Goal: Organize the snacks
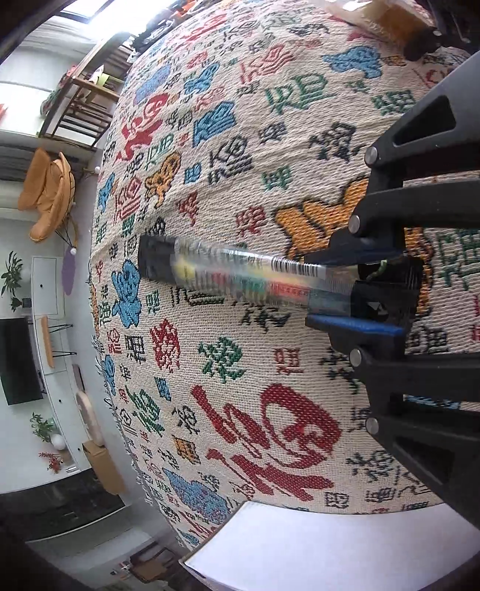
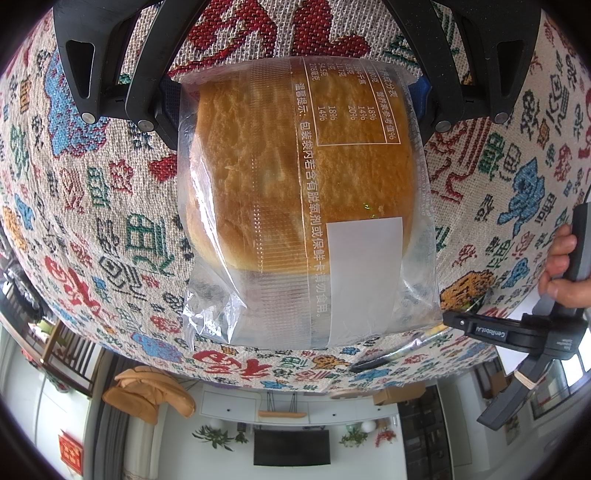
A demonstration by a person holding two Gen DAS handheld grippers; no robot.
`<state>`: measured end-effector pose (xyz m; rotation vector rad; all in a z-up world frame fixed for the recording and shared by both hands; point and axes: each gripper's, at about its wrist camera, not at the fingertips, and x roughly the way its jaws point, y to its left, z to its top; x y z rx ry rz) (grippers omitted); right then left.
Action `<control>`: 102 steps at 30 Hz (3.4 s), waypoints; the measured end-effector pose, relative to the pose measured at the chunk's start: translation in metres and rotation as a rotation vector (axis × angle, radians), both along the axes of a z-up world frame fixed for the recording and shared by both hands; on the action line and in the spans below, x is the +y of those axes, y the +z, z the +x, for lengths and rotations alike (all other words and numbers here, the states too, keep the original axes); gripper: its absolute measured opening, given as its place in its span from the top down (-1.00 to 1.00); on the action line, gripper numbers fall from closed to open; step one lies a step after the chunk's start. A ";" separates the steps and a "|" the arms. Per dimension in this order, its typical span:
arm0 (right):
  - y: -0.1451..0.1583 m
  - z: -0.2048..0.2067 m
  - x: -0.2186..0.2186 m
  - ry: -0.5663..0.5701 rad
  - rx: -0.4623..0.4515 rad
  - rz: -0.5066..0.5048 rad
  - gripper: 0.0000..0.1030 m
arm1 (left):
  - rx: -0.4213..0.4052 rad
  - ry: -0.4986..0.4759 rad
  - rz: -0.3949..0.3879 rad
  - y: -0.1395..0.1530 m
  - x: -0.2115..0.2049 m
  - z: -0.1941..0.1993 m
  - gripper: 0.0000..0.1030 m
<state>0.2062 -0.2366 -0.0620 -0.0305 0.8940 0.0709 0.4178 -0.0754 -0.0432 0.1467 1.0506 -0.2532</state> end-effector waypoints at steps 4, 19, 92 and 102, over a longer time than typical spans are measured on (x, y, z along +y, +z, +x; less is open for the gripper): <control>0.000 0.000 0.000 0.000 0.000 0.000 -0.79 | 0.007 0.056 -0.144 0.012 0.038 -0.058 0.62; 0.000 0.001 0.001 -0.001 0.000 -0.002 -0.80 | -0.047 0.171 0.018 0.004 0.059 -0.205 -0.99; 0.183 -0.017 0.396 0.743 -0.127 0.165 -0.72 | -0.389 0.910 -0.014 0.122 0.306 -0.328 -0.93; 0.190 -0.037 0.387 0.771 -0.148 0.151 -0.72 | -0.474 1.066 0.203 0.153 0.294 -0.356 -0.95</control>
